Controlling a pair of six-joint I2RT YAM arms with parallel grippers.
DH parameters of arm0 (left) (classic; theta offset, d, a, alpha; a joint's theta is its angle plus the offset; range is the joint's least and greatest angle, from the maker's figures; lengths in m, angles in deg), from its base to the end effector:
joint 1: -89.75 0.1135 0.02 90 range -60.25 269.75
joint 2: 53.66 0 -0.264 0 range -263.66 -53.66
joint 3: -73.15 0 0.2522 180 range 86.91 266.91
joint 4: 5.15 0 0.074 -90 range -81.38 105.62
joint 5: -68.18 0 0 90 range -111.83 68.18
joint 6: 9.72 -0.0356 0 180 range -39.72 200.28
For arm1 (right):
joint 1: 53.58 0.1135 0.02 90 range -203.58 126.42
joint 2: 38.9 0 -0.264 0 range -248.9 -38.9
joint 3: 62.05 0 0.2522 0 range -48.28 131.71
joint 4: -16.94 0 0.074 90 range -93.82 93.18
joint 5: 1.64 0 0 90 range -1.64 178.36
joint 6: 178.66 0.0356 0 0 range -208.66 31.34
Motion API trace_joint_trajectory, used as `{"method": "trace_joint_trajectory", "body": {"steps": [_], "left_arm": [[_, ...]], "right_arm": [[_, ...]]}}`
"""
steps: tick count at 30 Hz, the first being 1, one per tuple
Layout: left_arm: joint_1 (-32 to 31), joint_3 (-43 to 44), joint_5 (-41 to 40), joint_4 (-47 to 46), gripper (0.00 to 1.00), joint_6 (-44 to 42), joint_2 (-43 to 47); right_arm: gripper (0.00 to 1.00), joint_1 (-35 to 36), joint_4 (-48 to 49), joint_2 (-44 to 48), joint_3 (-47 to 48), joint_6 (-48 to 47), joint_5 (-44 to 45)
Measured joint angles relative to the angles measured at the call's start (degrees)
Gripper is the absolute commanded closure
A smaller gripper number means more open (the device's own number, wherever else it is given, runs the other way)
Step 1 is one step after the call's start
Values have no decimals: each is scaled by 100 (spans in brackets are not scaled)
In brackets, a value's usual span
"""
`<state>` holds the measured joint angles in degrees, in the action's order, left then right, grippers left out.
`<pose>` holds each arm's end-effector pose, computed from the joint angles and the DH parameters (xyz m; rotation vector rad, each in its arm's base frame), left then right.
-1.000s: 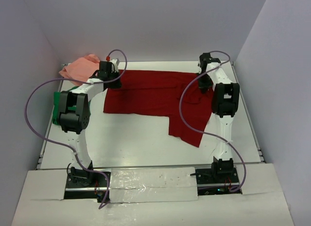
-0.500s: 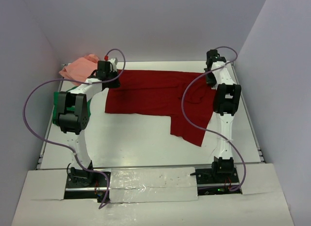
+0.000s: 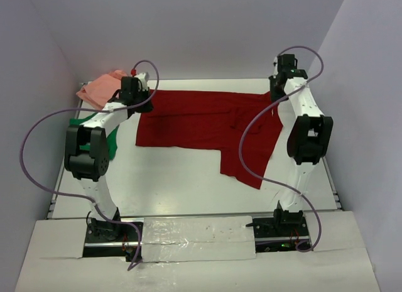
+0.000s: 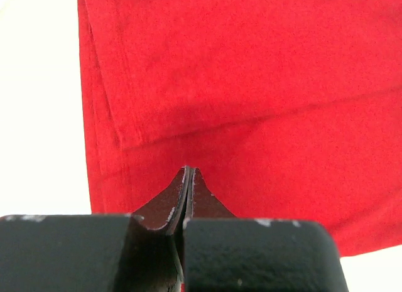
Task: Fold and stack the t-shirts
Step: Fold the flattened tshirt in 1/3 of the way
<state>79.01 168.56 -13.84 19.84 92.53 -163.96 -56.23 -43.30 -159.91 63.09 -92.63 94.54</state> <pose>0.4305 -0.0867 0.2262 0.0444 2.2852 -0.3690 0.4679 -0.0255 0.2671 0.0126 2.5517 -0.1824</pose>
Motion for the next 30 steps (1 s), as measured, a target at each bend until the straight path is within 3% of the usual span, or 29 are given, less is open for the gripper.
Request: {"method": "trace_joint_trajectory", "body": {"steps": [2,5,14,22,30], "left_arm": [[7,-61,31,120,100,-63,184],[44,-164,155,476,100,-221,468],[542,-678,321,1908,94,-774,866],[1038,-1394,278,2629,91,-1228,894],[1069,-1655,245,2557,86,-1403,1167]], "right_arm": [[54,4,-11,529,-280,-33,-358],[52,48,-304,1246,-857,-96,-907],[47,166,-1178,2199,-2861,-529,-1563],[42,166,-1401,2872,-3211,-796,-1832],[41,166,-1473,3318,-3340,-942,-1996]]}}
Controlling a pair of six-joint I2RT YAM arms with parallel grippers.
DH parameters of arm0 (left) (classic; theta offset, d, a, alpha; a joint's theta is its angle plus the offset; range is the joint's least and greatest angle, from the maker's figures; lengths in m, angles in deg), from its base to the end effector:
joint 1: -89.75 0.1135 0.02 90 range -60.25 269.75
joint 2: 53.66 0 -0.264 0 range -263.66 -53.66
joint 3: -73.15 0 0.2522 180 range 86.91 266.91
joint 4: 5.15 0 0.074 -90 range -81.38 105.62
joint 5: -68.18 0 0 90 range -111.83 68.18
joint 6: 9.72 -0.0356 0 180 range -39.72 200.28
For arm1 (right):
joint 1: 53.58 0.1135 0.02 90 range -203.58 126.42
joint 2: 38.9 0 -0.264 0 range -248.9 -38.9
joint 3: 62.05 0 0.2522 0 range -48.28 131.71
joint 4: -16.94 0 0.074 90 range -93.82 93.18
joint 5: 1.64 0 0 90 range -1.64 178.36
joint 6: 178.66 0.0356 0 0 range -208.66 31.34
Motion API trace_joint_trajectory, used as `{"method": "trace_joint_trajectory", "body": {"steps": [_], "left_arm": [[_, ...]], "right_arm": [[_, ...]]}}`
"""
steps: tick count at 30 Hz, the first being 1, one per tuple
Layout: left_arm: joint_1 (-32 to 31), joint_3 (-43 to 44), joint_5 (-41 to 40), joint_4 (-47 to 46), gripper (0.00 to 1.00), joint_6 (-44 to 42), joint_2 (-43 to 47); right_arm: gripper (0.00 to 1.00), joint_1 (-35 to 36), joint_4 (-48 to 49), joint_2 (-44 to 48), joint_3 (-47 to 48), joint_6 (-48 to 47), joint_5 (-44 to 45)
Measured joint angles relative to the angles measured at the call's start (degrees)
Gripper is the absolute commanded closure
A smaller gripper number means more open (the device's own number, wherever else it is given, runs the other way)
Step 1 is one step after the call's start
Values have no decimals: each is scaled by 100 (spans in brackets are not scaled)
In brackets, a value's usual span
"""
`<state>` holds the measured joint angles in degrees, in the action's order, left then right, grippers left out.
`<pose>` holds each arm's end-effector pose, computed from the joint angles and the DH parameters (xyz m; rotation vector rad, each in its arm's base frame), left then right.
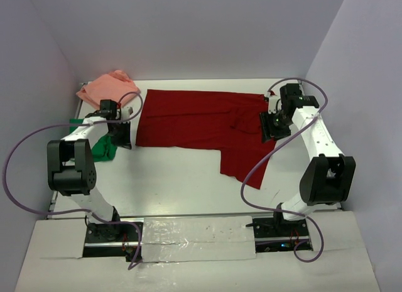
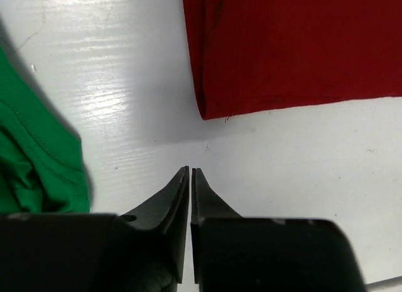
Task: Fold and stack the t-shirts
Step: Fold the flattened tshirt in 1/3 of the way, then grap the side of the flattened tshirt closest away from the robot with both arms
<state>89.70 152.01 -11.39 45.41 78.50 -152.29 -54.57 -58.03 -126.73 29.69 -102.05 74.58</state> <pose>0.3336 -0.0067 0.1866 0.0886 2.7847 -0.2469 0.2970 0.0033 0.2918 -0.3549 2.7496 0.2744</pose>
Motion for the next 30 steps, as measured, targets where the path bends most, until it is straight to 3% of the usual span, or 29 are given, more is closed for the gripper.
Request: {"method": "trace_joint_trajectory", "body": {"steps": [1,4,7,30], "left_arm": [[0,-17,4,-37,76,-2,22],[0,-70,26,-170,61,-4,59],[0,-109,76,-286,56,20,63],[0,-160,793,-916,55,321,-503]], "right_arm": [[41,0,-4,17,-42,-11,-24],[40,0,-26,22,-166,-44,-72],[40,0,-70,24,-251,-85,-96],[39,0,-240,118,-258,-149,-195]]}}
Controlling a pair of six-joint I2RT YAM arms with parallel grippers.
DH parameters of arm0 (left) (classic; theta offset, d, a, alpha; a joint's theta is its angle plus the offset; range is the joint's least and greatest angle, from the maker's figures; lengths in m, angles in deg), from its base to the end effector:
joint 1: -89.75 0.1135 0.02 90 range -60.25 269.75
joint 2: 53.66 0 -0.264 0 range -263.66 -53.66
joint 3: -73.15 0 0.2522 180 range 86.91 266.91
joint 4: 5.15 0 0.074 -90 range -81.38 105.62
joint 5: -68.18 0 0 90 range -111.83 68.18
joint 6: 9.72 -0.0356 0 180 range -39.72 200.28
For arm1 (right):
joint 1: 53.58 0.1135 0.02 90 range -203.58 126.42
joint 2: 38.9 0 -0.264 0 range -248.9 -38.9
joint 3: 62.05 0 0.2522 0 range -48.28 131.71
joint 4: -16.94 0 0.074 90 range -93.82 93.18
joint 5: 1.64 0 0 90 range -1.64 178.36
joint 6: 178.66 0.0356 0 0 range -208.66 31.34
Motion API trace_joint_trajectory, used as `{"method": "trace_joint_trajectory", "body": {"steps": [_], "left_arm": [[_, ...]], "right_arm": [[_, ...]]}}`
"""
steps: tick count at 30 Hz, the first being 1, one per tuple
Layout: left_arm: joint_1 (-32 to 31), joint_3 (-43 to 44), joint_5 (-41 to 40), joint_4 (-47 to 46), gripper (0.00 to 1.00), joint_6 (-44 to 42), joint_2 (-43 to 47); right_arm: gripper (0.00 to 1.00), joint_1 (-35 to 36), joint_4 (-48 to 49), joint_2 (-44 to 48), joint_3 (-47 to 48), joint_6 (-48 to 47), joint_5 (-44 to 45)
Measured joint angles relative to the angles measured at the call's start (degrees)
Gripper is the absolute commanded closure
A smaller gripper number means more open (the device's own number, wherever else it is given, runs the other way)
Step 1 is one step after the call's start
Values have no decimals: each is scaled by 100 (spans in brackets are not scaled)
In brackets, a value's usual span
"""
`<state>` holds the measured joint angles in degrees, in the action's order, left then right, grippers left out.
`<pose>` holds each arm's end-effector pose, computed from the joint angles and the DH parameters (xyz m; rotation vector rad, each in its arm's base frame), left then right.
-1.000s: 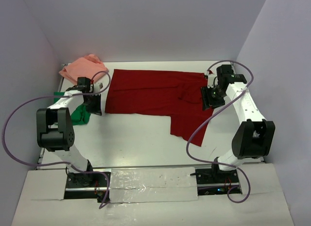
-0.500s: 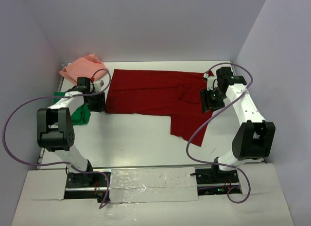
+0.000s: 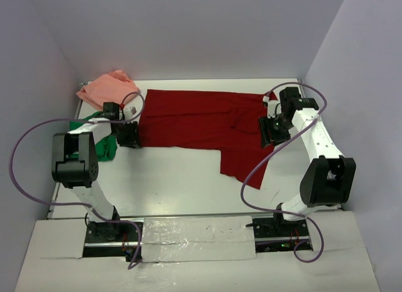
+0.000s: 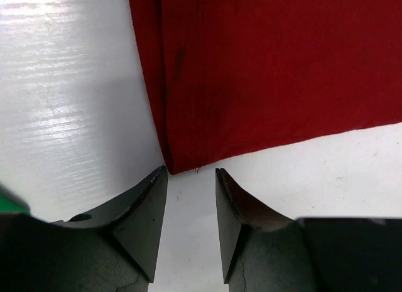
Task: Fold and stack the t-shirts
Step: Grap the side of the flattened tshirt closest away from the robot with both arms
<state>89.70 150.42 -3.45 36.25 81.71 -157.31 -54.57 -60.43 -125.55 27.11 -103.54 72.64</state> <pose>0.3490 -0.0115 0.1582 0.0537 2.7260 -0.4475 0.2849 0.0047 0.2836 -0.3930 2.7974 0.3344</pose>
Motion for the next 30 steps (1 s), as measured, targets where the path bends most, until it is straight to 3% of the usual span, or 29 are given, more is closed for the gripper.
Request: {"method": "trace_joint_trajectory", "body": {"steps": [10,13,18,24,30], "left_arm": [[0,-17,-7,-275,60,94,-9],[0,-17,-7,-319,68,116,-9],[0,-61,-9,-409,96,146,-9],[0,-81,-9,-428,100,136,-11],[0,-81,-9,-428,100,131,-11]], "right_arm": [[40,83,-98,177,-162,-107,-2],[40,219,-120,186,-190,-109,-7],[45,304,-162,201,-190,-166,-17],[42,328,-564,199,-313,-586,129],[41,341,-1003,195,-1102,-1106,431]]}}
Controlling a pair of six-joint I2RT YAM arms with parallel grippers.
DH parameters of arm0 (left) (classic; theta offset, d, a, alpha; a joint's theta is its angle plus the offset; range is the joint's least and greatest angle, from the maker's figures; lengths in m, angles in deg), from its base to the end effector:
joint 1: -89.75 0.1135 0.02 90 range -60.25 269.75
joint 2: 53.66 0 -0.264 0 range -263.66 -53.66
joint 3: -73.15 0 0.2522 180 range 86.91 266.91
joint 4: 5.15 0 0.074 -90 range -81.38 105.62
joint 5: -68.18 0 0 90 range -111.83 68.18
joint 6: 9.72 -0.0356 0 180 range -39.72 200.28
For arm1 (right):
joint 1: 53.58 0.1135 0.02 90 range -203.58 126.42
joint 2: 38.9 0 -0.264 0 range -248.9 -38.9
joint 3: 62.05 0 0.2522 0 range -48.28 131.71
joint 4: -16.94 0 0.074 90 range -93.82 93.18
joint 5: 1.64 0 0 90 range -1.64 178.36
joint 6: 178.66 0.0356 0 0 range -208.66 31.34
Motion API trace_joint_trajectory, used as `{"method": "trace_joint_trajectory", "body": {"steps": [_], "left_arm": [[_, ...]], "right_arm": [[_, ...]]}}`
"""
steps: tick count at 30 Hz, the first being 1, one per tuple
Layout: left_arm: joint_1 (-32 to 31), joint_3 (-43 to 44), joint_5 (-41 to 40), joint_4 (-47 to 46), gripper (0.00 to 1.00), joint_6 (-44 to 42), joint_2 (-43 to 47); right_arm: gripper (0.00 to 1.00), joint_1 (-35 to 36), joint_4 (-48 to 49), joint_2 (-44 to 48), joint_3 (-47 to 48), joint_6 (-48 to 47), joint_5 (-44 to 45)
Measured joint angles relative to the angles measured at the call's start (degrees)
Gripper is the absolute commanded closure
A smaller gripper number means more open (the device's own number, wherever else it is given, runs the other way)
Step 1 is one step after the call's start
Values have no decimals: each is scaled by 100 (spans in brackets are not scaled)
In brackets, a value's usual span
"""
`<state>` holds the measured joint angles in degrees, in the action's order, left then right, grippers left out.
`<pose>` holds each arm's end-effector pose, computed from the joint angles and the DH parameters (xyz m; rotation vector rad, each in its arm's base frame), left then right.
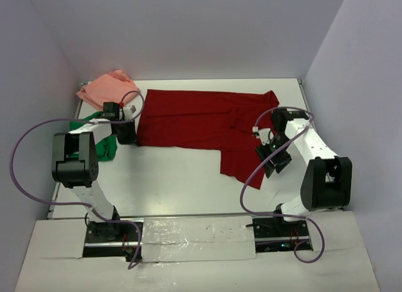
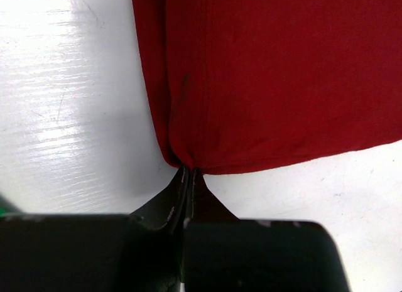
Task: Fold and stack the t-shirts
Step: Grap the side of the flattened tshirt closest away from the robot with both arms
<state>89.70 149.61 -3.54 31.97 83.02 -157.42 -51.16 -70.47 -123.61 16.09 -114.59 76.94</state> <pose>0.3534 -0.0115 0.1570 0.0348 2.6719 -0.4443 0.2381 0.0171 0.2389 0.7481 -3.0057 -0.3251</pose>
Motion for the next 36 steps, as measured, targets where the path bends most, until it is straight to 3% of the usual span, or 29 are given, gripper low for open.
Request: {"method": "trace_joint_trajectory", "body": {"steps": [7,20,36], "left_arm": [[0,0,2,0,100,0,0],[0,0,17,-2,100,2,0],[0,0,26,-4,100,0,0]], "right_arm": [[40,90,33,7,-533,-308,-63],[39,752,1729,1001,-1716,-551,39],[41,1556,3132,892,-2715,-673,612]]}}
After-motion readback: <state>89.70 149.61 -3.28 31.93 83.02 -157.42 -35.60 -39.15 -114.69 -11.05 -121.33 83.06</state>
